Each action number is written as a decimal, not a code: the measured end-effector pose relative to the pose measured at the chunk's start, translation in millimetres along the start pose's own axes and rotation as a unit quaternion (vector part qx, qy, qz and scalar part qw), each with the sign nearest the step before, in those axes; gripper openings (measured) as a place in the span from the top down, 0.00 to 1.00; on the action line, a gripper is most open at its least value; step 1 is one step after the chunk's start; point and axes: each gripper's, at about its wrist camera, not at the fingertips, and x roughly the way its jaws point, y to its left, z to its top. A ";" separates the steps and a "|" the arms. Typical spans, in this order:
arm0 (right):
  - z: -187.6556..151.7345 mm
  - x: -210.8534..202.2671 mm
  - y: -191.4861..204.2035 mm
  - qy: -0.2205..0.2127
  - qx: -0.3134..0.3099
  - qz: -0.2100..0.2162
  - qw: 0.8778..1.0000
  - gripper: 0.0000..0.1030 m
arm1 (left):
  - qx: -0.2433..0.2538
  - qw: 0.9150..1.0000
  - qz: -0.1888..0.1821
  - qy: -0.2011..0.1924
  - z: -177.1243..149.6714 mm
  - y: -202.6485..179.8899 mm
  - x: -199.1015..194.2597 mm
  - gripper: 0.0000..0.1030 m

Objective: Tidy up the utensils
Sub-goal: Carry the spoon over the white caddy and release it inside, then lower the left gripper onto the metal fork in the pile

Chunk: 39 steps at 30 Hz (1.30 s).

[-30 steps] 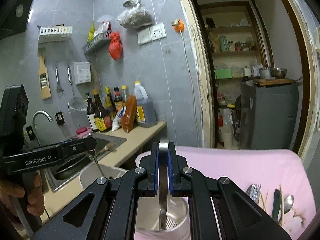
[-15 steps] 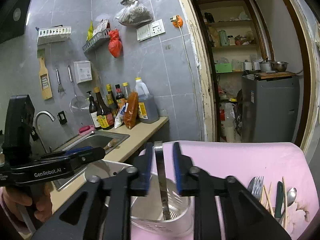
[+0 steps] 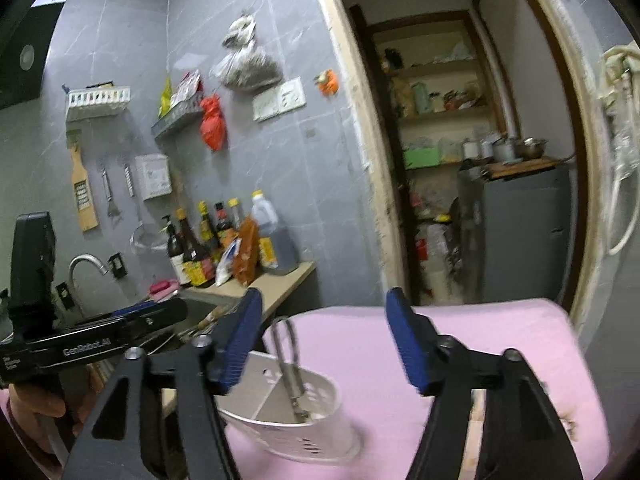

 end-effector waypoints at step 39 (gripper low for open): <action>-31.7 -54.8 -221.6 0.097 -0.005 -0.121 0.988 0.02 | 0.121 0.993 -0.006 -0.007 -68.2 -219.8 58.0 0.00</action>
